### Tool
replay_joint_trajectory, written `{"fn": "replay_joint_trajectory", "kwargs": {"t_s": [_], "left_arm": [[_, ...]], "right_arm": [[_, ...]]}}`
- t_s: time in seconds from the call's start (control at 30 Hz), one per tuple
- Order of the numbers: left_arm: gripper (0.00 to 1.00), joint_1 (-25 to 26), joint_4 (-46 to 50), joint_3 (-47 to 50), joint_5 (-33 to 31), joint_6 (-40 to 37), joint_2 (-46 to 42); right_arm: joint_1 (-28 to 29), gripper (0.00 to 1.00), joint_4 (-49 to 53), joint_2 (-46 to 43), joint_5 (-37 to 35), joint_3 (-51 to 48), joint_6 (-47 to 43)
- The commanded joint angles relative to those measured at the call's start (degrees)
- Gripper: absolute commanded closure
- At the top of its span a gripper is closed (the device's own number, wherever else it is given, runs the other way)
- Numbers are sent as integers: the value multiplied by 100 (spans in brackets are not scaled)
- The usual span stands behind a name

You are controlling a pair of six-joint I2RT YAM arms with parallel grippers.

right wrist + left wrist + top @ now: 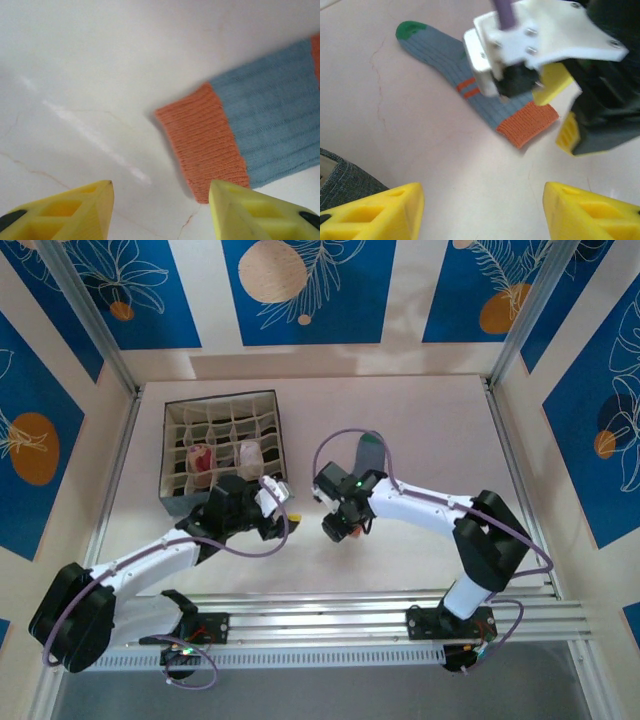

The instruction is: Roll the socks

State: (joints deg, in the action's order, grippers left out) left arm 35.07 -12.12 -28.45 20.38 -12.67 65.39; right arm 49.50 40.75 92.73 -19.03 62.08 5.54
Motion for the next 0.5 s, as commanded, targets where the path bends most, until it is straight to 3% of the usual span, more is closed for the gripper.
{"fn": "replay_joint_trajectory", "kwargs": {"t_s": [0.0, 0.17, 0.37, 0.47], "left_arm": [[37, 31, -526, 193, 116, -197, 142], [37, 33, -376, 199, 150, -242, 203], [37, 31, -316, 250, 205, -278, 229], [37, 35, -286, 232, 234, -296, 312]], "right_arm": [[131, 45, -78, -106, -551, -264, -861], [150, 43, -457, 111, -537, -574, -1645], [-18, 43, -559, 699, -597, -440, -1723], [-126, 48, -577, 883, -534, -405, -1706]]}}
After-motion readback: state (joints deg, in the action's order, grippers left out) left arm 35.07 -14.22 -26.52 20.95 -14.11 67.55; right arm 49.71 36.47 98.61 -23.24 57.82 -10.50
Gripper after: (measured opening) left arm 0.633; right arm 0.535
